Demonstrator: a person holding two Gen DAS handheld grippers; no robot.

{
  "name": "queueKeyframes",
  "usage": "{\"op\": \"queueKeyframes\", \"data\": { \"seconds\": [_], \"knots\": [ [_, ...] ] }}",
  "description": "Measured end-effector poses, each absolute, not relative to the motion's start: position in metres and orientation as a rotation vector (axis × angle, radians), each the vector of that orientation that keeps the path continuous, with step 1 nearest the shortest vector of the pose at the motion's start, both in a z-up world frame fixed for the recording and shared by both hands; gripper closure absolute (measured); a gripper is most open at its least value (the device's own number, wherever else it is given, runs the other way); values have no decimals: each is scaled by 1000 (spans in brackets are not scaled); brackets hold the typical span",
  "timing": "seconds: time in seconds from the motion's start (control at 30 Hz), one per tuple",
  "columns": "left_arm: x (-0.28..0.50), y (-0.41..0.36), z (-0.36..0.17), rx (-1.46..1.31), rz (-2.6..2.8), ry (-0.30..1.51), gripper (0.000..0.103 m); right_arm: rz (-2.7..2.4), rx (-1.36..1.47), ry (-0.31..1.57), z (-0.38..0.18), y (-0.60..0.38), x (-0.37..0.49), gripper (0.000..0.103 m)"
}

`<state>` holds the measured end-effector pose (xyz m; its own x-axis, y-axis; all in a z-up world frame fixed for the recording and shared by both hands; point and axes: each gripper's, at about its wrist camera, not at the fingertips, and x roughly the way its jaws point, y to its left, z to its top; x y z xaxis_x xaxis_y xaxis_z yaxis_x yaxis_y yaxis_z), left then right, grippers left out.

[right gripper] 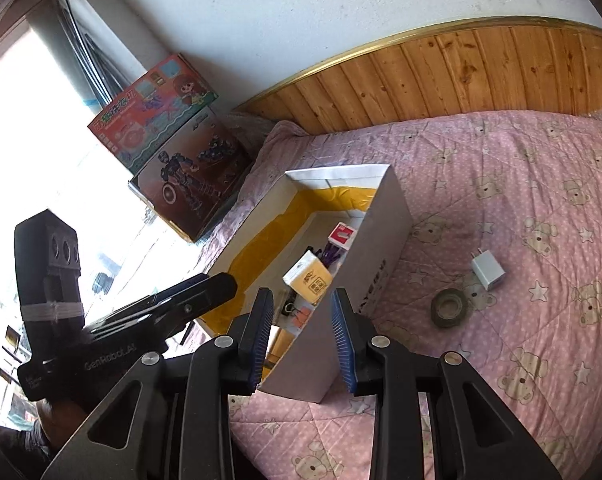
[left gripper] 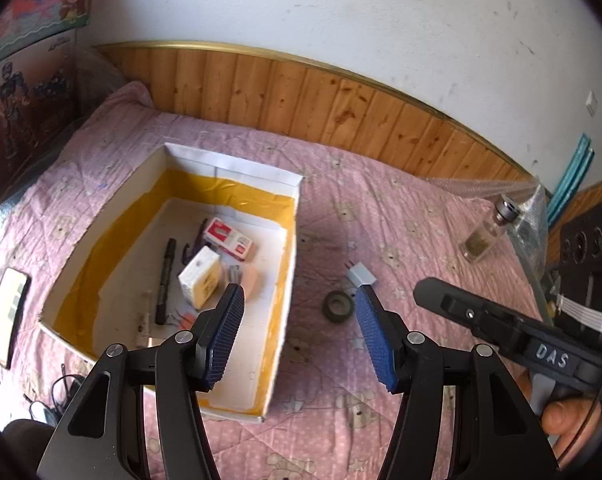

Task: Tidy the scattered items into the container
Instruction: 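Withdraw both tools from the box toward the tape roll and charger, then grasp green tape roll with left tool while right tool grasps white charger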

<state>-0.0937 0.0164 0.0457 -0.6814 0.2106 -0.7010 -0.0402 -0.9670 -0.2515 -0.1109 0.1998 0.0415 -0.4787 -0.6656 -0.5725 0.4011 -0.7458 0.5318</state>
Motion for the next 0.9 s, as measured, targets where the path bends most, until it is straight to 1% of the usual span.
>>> {"op": "queueKeyframes", "data": {
  "seconds": [0.17, 0.27, 0.37, 0.6, 0.9],
  "knots": [
    [-95, 55, 42, -1167, 2667, -243, 42, -2303, 1073, -483, 33, 240, -125, 69],
    [-102, 73, 31, -1198, 2630, -215, 42, -2371, 1098, -453, 23, 256, -136, 65],
    [-109, 86, 16, -1243, 2597, -204, 42, -2407, 1138, -370, 8, 260, -149, 64],
    [-130, 111, -25, -1353, 2510, -149, 42, -2439, 1233, -75, -39, 242, -193, 63],
    [-170, 120, -74, -1455, 2498, -171, 42, -2377, 1321, 119, -100, 227, -243, 60]
  ]
}}
